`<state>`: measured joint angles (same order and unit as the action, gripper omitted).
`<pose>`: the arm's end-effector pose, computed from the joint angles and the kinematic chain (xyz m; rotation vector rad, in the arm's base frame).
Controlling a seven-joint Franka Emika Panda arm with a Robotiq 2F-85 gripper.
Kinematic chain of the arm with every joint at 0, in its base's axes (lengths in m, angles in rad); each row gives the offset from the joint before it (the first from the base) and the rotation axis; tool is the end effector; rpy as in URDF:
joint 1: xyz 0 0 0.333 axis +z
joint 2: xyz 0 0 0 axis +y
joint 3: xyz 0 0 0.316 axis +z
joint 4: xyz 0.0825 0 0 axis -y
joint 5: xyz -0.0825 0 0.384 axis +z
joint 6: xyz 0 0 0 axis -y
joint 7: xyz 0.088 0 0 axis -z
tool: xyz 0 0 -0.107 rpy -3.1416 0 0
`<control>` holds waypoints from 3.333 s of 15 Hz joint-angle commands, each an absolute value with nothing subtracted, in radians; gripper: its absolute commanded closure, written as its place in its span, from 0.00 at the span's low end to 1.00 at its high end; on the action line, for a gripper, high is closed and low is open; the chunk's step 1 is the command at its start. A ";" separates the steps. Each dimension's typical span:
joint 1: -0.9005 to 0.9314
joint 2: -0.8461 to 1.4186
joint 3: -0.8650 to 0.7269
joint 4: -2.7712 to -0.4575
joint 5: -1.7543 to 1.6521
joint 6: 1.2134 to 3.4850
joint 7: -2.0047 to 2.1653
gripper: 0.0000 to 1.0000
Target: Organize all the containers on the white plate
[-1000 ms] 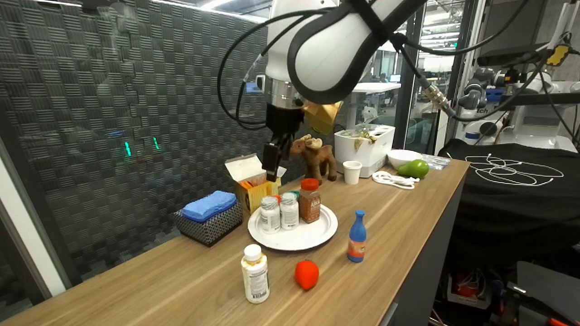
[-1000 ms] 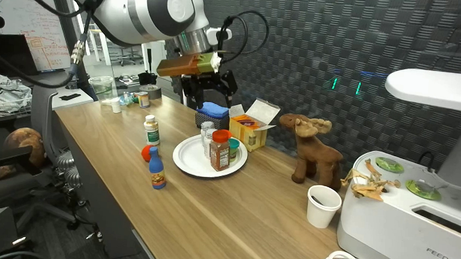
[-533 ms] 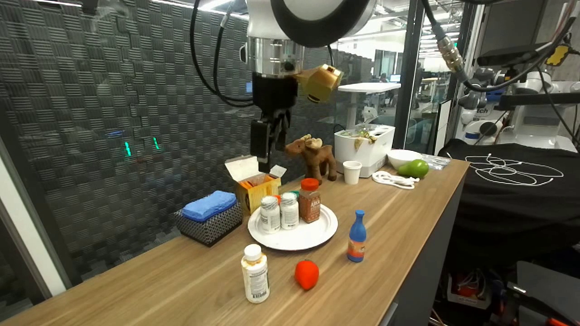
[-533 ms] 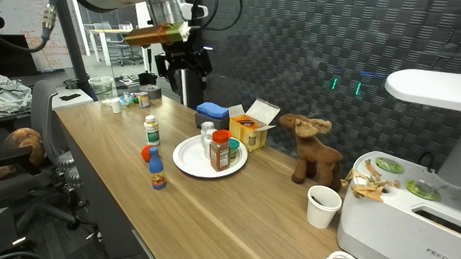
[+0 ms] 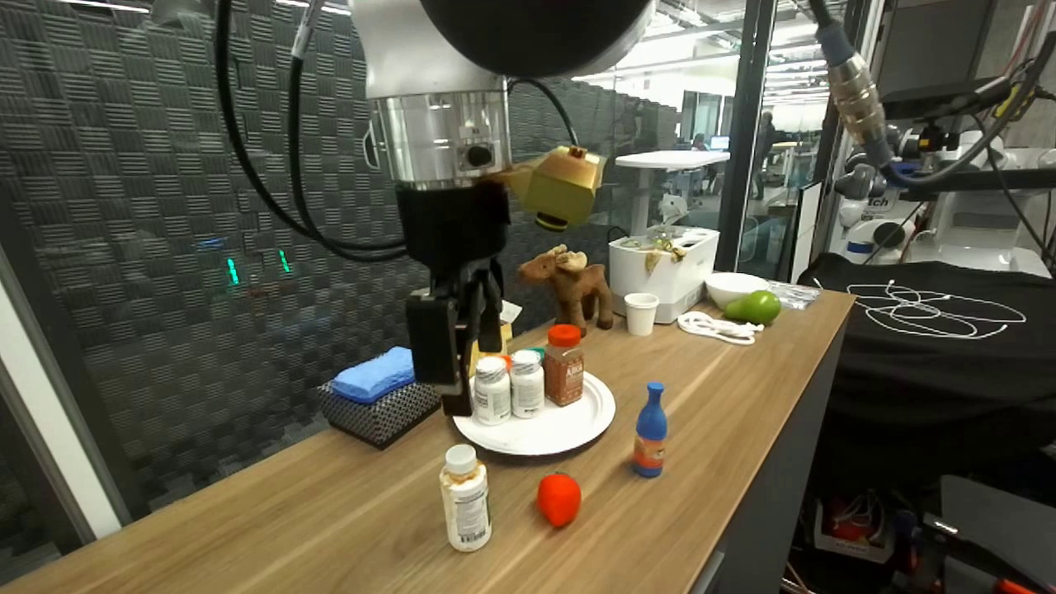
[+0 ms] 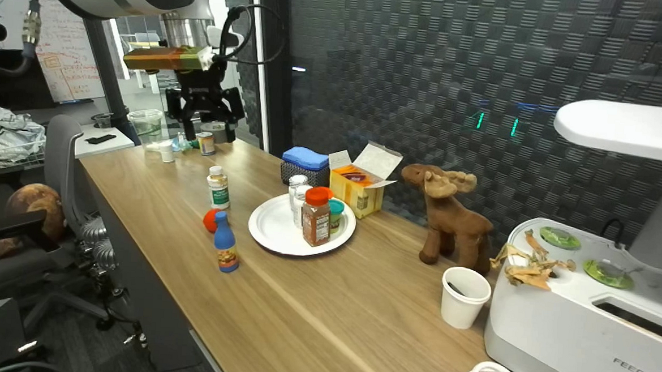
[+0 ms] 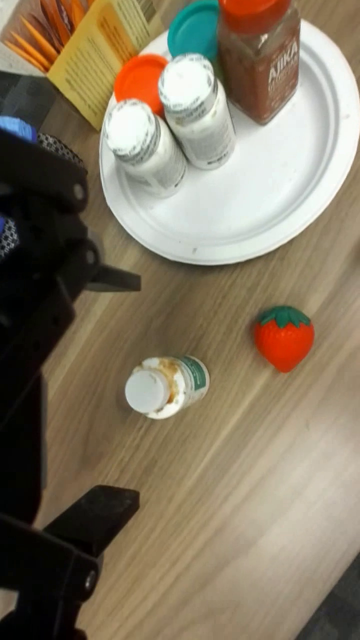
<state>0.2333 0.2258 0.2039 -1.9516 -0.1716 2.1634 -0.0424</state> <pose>0.5486 0.2439 0.3660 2.9220 0.8581 0.0176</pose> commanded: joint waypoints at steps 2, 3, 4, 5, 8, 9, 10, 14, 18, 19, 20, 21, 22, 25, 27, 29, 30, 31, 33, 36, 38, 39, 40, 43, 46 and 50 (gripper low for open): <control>0.242 0.265 0.223 -1.944 -0.126 2.168 -0.070 0.00; 0.241 0.274 0.224 -1.945 -0.119 2.171 -0.074 0.00; 0.240 0.283 0.225 -1.944 -0.112 2.168 -0.077 0.00; 0.238 0.292 0.224 -1.943 -0.107 2.171 -0.083 0.00; 0.235 0.303 0.227 -1.945 -0.101 2.199 -0.118 0.00; 0.232 0.306 0.229 -1.943 -0.095 2.207 -0.133 0.00; 0.230 0.307 0.231 -1.941 -0.087 2.213 -0.146 0.00; 0.221 0.318 0.231 -1.936 -0.050 2.212 -0.191 0.00; 0.206 0.336 0.228 -1.931 -0.030 2.214 -0.226 0.00; 0.200 0.343 0.229 -1.927 -0.021 2.213 -0.237 0.00; 0.196 0.350 0.231 -1.921 -0.009 2.211 -0.248 0.00; 0.193 0.356 0.230 -1.918 -0.006 2.213 -0.255 0.00; 0.190 0.361 0.231 -1.915 -0.001 2.215 -0.266 0.00; 0.185 0.372 0.232 -1.910 0.006 2.226 -0.286 0.04; 0.184 0.377 0.232 -1.907 0.007 2.235 -0.288 0.29; 0.184 0.378 0.231 -1.909 0.004 2.243 -0.288 0.36; 0.184 0.377 0.232 -1.909 0.004 2.246 -0.289 0.46; 0.184 0.376 0.232 -1.911 0.004 2.251 -0.289 0.54; 0.184 0.375 0.232 -1.913 0.003 2.261 -0.290 0.69; 0.185 0.373 0.233 -1.915 0.002 2.274 -0.288 0.89; 0.187 0.364 0.230 -1.919 -0.004 2.283 -0.280 0.85; 0.186 0.353 0.229 -1.923 -0.004 2.283 -0.275 0.87; 0.186 0.342 0.226 -1.926 -0.005 2.287 -0.265 0.88; 0.184 0.289 0.212 -1.944 -0.020 2.303 -0.233 0.89; 0.178 0.225 0.190 -1.972 -0.043 2.322 -0.207 0.90; 0.158 0.168 0.155 -2.011 -0.066 2.337 -0.182 0.90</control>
<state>0.1704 0.2324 0.1738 -1.9545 -0.0374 2.3062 -0.2195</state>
